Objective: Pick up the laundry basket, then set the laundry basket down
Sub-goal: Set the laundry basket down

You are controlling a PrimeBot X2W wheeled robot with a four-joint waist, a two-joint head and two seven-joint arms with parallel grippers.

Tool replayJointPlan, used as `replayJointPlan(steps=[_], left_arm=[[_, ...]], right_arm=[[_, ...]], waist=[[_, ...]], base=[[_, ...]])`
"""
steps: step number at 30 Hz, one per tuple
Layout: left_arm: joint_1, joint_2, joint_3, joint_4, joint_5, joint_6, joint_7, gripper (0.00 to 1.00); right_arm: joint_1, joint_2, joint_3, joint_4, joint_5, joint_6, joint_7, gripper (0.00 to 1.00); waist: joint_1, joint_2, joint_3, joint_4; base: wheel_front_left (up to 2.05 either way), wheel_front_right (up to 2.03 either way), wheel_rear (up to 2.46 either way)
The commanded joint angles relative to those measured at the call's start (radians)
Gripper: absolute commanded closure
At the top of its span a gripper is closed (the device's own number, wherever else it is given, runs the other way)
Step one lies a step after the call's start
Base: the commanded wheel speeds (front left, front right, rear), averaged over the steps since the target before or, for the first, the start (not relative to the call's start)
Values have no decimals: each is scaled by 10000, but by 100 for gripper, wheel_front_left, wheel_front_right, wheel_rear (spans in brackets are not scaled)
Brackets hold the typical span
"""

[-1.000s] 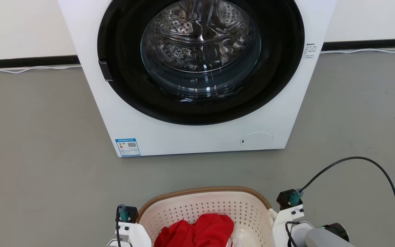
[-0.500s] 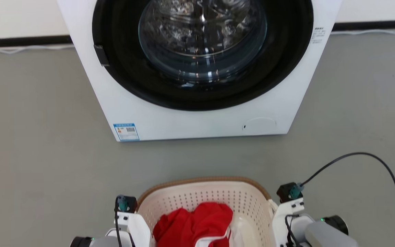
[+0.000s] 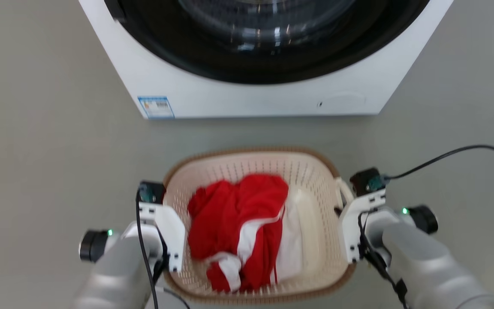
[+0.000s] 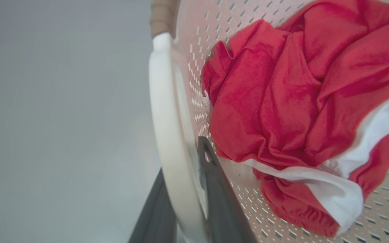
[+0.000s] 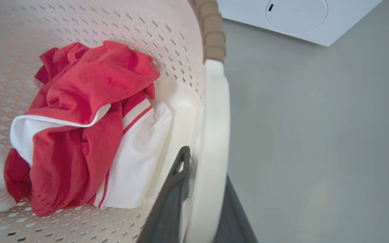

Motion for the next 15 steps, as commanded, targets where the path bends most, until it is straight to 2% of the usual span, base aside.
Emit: replayJointPlan(steps=[1, 15], left_arm=[[-557, 187, 136, -240, 114, 113, -187, 100], [-2470, 529, 254, -409, 171, 373, -1388, 100]], right_arm=[[-264, 298, 117, -209, -202, 171, -338, 100], [-2159, 298, -249, 553, -906, 171, -2061, 100]], waist=[[0, 0, 732, 139], [0, 0, 3394, 126]], base=[[0, 0, 0], [0, 0, 0]])
